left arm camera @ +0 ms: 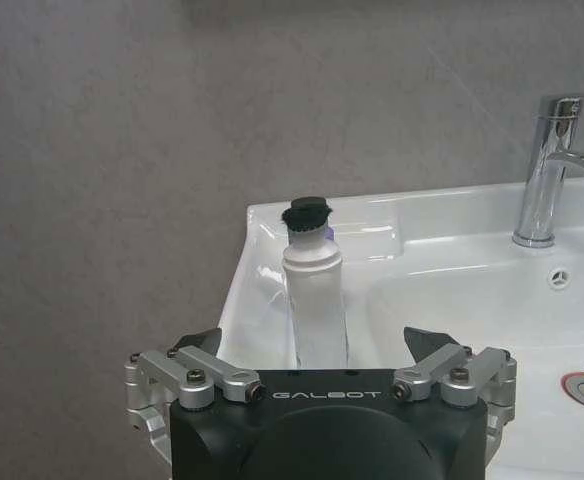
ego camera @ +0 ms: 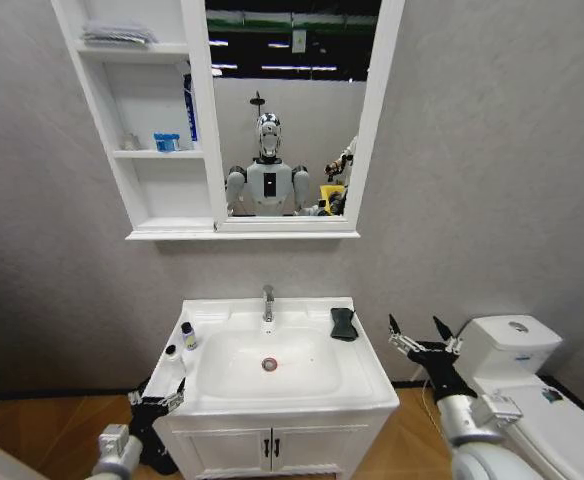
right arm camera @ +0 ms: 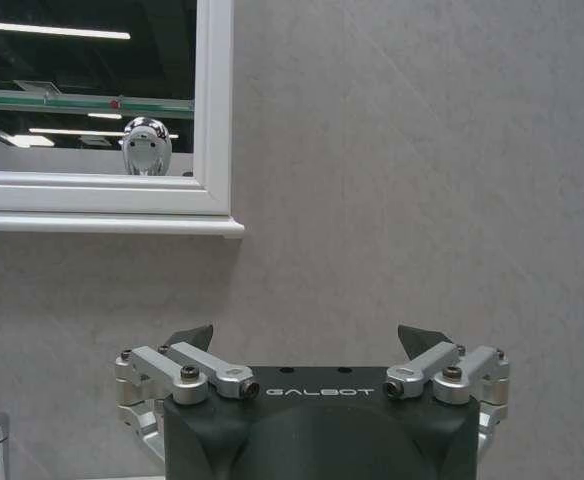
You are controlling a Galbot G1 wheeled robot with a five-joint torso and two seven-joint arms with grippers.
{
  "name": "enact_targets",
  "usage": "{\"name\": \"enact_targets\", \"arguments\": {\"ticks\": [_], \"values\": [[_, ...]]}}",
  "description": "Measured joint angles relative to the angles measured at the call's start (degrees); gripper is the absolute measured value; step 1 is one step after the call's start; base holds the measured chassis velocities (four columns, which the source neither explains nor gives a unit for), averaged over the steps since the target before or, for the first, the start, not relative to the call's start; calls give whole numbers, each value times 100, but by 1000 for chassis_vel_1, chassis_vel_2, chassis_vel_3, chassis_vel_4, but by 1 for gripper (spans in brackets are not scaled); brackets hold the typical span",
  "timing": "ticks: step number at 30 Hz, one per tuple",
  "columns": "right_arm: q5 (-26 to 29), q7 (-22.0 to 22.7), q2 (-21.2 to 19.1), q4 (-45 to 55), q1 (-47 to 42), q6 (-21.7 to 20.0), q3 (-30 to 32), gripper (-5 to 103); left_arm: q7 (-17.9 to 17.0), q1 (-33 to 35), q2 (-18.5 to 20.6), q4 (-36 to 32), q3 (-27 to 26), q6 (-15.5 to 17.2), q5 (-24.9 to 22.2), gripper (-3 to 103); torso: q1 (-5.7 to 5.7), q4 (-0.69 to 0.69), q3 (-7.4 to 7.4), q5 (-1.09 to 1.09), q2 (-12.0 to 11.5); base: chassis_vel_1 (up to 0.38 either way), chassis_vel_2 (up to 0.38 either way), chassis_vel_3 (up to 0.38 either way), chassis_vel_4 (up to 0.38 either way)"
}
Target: Move facial cleanser and shampoo from washbasin to cabinet, then wipe washbasin with towel.
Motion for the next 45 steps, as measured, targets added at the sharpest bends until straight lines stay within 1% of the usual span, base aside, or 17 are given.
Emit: {"name": "enact_targets", "arguments": {"ticks": [4, 5, 8, 12, 16, 23, 27, 32, 33, 34, 36, 38, 39, 40, 41, 42, 45], "values": [[-31, 7, 29, -83, -92, 193, 64, 100, -117, -435, 174, 184, 344, 135, -156, 100, 0, 0, 0, 0, 0, 0, 0, 0, 0], [-31, 7, 29, -83, -92, 193, 64, 100, -117, -435, 174, 184, 344, 135, -156, 100, 0, 0, 0, 0, 0, 0, 0, 0, 0], [-56, 21, 63, -103, -103, 216, 66, 100, -254, -760, 271, 394, 574, 185, -196, 100, 0, -1, 0, 0, 0, 0, 0, 0, 0], [-75, 22, 101, -103, -141, 248, 114, 100, -354, -1079, 364, 579, 755, 212, -378, 100, 0, 0, 0, 0, 0, 0, 0, 0, 0], [-126, 31, 156, -101, -178, 278, 132, 100, -382, -1321, 429, 756, 783, 234, -432, 100, 0, -1, 0, 0, 0, 0, 0, 0, 0], [-197, 77, 230, -50, -284, 330, 169, 100, -387, -1437, 463, 959, 715, 256, -426, 100, 0, 0, 0, 0, 0, 0, 0, 0, 0], [-204, 93, 274, -40, -336, 378, 211, 100, -380, -1297, 413, 912, 711, 268, -375, 100, 0, 1, 0, 0, 0, 0, 0, 0, 0], [-170, 119, 271, -20, -392, 394, 257, 100, -376, -1321, 403, 912, 765, 268, -338, 101, 0, 0, 0, 0, 0, 0, 0, 0, 0], [-161, 120, 260, -11, -392, 394, 274, 100, -388, -1350, 401, 921, 785, 270, -336, 96, 0, 0, 0, 0, 0, 0, 0, 0, 0], [-161, 120, 260, -11, -392, 394, 274, 100, -388, -1350, 401, 921, 785, 270, -336, 96, 0, 0, 0, 0, 0, 0, 0, 0, 0], [-147, 127, 248, 3, -387, 392, 293, 100, -404, -1377, 394, 931, 819, 278, -337, 86, 0, 0, 0, 0, 0, 0, 0, 0, 0], [-134, 131, 244, 15, -384, 385, 295, 100, -407, -1382, 388, 931, 829, 280, -337, 86, 0, 0, 0, 0, 0, 0, 0, 0, 0], [-128, 135, 238, 19, -380, 379, 296, 100, -421, -1381, 375, 928, 840, 283, -336, 75, 0, 0, 0, 0, 0, 0, 0, 0, 0], [-127, 135, 236, 19, -374, 372, 296, 100, -447, -1370, 360, 908, 844, 286, -326, 75, 0, 0, 0, 0, 0, 0, 0, 0, 0], [-126, 136, 237, 16, -359, 356, 291, 100, -468, -1348, 339, 879, 845, 288, -315, 70, 0, 0, 0, 1, 0, 0, 0, 0, 0], [-126, 136, 237, 16, -359, 356, 291, 100, -468, -1348, 339, 879, 845, 288, -315, 70, 0, 0, 0, 1, 0, 0, 0, 0, 0], [-122, 147, 249, -9, -305, 312, 251, 100, -487, -1259, 283, 774, 825, 294, -285, 53, -1, 0, 0, 0, 0, 0, 0, 0, 0]]}}
